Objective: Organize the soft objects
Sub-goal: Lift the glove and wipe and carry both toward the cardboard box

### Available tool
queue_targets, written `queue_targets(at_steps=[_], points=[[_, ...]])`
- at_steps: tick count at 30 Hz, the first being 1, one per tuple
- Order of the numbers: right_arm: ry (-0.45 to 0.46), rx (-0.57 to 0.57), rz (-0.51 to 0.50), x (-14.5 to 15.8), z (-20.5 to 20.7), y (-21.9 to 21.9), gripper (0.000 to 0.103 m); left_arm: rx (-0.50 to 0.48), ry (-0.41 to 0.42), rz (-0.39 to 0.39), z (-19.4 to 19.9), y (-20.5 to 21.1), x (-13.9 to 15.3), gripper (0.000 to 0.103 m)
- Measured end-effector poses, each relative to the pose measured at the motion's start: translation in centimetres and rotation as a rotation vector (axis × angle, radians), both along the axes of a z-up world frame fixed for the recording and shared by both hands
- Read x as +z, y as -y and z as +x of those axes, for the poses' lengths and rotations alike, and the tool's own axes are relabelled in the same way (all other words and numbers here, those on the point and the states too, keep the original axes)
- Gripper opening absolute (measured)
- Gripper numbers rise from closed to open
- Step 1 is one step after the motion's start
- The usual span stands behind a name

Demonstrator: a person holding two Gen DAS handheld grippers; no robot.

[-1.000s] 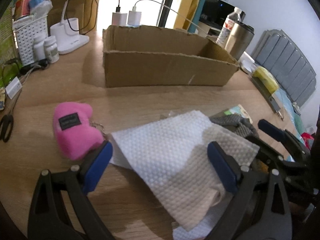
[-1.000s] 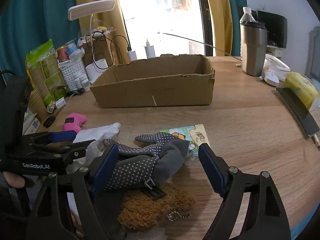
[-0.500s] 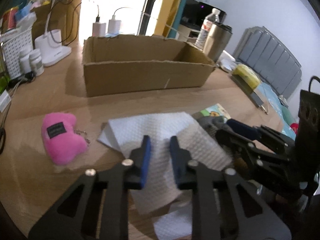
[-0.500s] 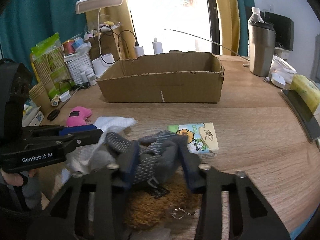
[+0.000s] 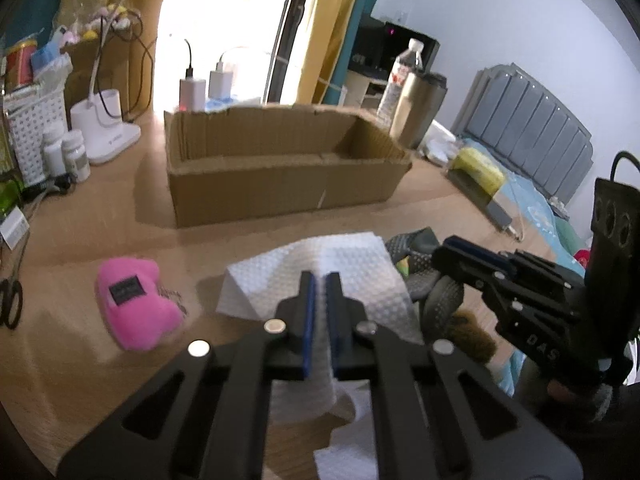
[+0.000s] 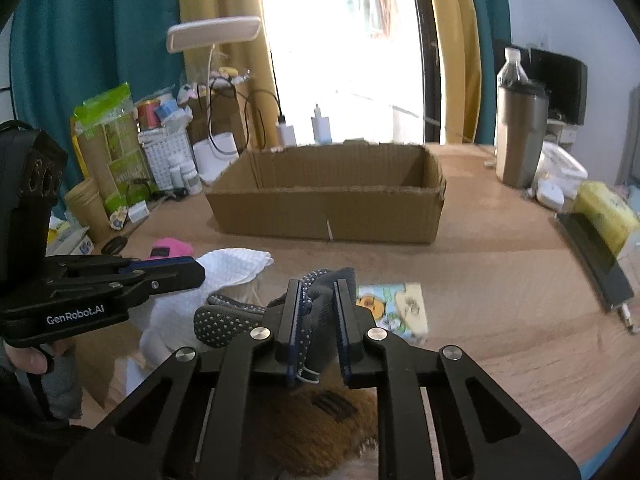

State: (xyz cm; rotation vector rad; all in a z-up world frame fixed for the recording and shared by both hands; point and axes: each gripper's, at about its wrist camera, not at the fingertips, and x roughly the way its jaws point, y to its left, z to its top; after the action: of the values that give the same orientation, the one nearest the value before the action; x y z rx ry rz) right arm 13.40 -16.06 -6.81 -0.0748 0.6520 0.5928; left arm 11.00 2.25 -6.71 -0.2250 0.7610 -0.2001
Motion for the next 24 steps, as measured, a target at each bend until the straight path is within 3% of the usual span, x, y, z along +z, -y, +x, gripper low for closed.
queue_targets(at_steps=[3, 8, 12, 14, 16, 24], points=[[0.028, -0.004, 0.011, 1.0, 0.3, 0.1, 0.005, 0.01, 0.029, -0.007, -0.1, -0.5, 1.1, 0.006], [0.054, -0.004, 0.01, 2.0, 1.0, 0.2, 0.005, 0.033, 0.066, -0.016, -0.1, -1.5, 2.5, 0.006], [0.004, -0.011, 0.004, 1.5, 1.8, 0.5, 0.006, 0.048, 0.082, -0.007, 0.0, -2.0, 3.1, 0.006], [-0.023, -0.027, -0.013, 0.8, 1.9, 0.6, 0.016, 0.056, 0.089, -0.004, 0.1, -2.2, 3.3, 0.006], [-0.053, -0.034, -0.02, 0.1, 2.0, 0.7, 0.041, 0.063, 0.093, -0.002, 0.1, -2.5, 3.3, 0.006], [-0.161, -0.034, -0.076, -2.5, 1.4, 0.3, 0.043, 0.082, 0.1, 0.004, -0.5, -3.3, 3.2, 0.006]])
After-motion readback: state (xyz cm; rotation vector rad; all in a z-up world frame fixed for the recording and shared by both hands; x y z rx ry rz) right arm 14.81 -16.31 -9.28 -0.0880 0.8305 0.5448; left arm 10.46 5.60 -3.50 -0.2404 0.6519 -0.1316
